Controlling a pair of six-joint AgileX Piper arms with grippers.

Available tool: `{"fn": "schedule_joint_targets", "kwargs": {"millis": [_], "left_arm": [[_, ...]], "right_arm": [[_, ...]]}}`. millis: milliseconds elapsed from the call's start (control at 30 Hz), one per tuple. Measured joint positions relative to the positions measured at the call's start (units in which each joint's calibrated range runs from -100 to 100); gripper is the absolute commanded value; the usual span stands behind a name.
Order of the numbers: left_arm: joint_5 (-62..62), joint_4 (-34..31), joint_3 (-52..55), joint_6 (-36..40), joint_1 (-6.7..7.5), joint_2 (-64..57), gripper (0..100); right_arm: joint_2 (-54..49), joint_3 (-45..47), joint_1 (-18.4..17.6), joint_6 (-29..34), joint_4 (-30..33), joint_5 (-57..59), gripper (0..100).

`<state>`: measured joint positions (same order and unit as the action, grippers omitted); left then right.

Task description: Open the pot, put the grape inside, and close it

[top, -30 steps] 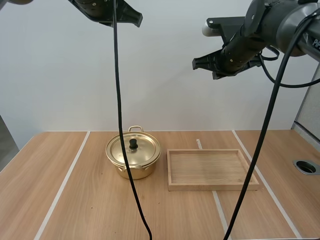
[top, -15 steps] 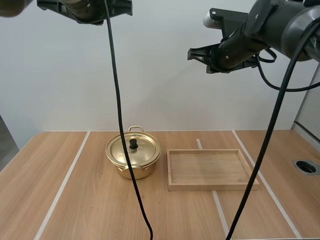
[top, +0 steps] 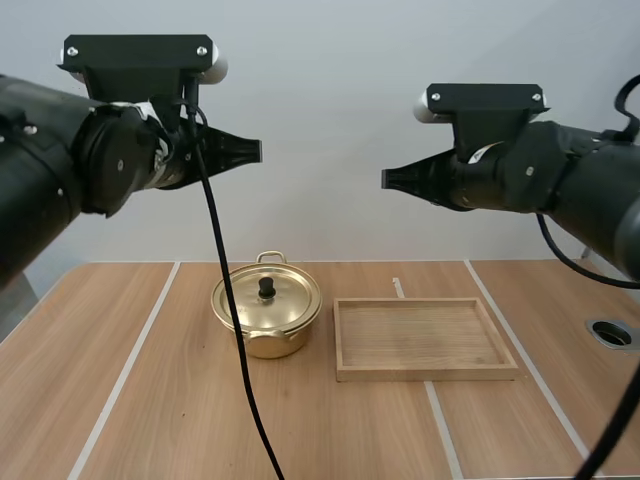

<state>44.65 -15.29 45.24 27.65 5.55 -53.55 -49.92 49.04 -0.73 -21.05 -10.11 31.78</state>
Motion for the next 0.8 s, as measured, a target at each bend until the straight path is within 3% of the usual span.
{"fn": "schedule_joint_targets", "kwargs": {"millis": [533,800], "left_arm": [[-3.18,-6.27,26.88,0.5,0.0,-27.44,0],[-3.19,-14.51,31.05,5.5,0.0,-33.37,0]], "right_arm": [[-29.16,24.12,0.0,0.0,3.28,-4.32,0],[-33.4,32.04,0.0,0.0,5.9,-4.1,0]]}}
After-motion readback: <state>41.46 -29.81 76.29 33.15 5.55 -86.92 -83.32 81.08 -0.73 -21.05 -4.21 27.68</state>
